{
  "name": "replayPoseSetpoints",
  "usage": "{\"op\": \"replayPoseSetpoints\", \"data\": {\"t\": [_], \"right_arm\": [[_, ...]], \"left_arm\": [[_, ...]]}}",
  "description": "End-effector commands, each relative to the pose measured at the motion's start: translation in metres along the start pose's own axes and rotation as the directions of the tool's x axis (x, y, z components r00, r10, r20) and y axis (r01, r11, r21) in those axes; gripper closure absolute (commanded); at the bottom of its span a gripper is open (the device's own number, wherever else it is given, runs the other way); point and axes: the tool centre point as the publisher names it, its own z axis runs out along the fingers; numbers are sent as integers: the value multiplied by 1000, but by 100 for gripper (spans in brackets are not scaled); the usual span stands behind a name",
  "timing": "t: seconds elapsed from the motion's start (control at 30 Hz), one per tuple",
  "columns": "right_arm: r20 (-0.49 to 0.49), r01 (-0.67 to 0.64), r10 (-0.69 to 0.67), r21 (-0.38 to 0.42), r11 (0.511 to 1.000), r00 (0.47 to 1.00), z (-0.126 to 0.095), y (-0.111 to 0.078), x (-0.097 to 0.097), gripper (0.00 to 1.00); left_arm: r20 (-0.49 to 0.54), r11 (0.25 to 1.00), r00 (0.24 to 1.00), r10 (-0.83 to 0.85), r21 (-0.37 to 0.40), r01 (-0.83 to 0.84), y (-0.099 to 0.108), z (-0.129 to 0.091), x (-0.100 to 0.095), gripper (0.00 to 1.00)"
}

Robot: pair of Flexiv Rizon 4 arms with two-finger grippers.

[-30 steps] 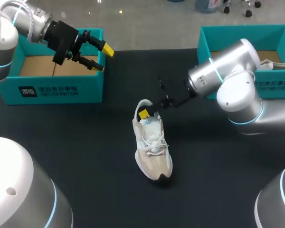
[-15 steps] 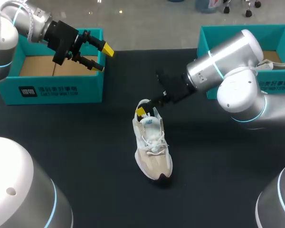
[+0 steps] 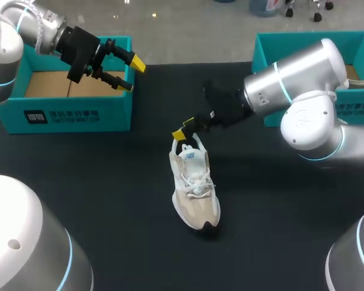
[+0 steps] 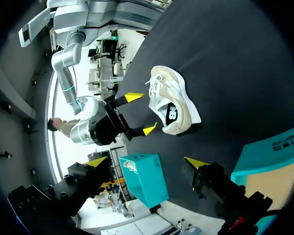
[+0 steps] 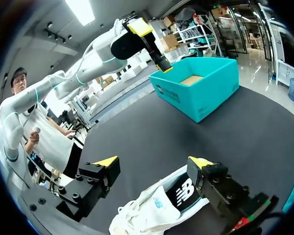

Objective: Take the shoe out of the shoebox, open the shoe tongue, remove and reinsert the insole, then place the shoe into the shoebox

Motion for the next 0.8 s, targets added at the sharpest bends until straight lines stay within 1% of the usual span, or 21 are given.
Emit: {"op": "replayPoseSetpoints", "data": {"t": [0.03,0.07,0.13,0.17,0.23,0.27,0.37,0.43,0.47,0.53,0.57,0.8], "right_arm": [[6,10,-10,-15,1000,1000,-1,8,-1,11],[15,12,-12,-26,1000,1000,-4,10,-2,16],[26,2,-1,-33,999,1000,-7,10,-4,50],[36,-8,10,-35,999,999,-8,9,-7,60],[48,-39,41,-43,998,998,-9,5,-12,90],[50,-48,51,-49,998,997,-9,4,-14,100],[70,-67,70,-40,997,995,-7,2,-17,100],[109,-79,80,-5,997,991,-8,2,-19,100],[138,-85,82,17,996,987,-8,2,-20,100],[247,-77,53,86,993,968,-12,4,-22,100],[280,-71,38,111,991,959,-14,4,-22,100],[280,-71,38,111,991,959,-14,4,-22,100]], "left_arm": [[-2,1000,1000,1,1,-1,0,0,0,0],[-2,1000,1000,1,1,-1,0,0,0,0],[-2,1000,1000,1,1,-1,0,0,0,0],[-2,1000,1000,1,1,-1,0,0,0,0],[-2,1000,1000,1,1,-1,0,0,0,0],[-2,1000,1000,1,1,-1,0,0,0,0],[-2,1000,1000,1,1,-1,0,0,0,0],[-2,1000,1000,1,1,-1,0,0,0,0],[-2,1000,1000,1,1,-1,0,0,0,0],[-2,1000,1000,1,1,-1,0,0,0,0],[-2,1000,1000,1,1,-1,0,0,0,0],[-2,1000,1000,1,1,-1,0,0,0,0]]}}
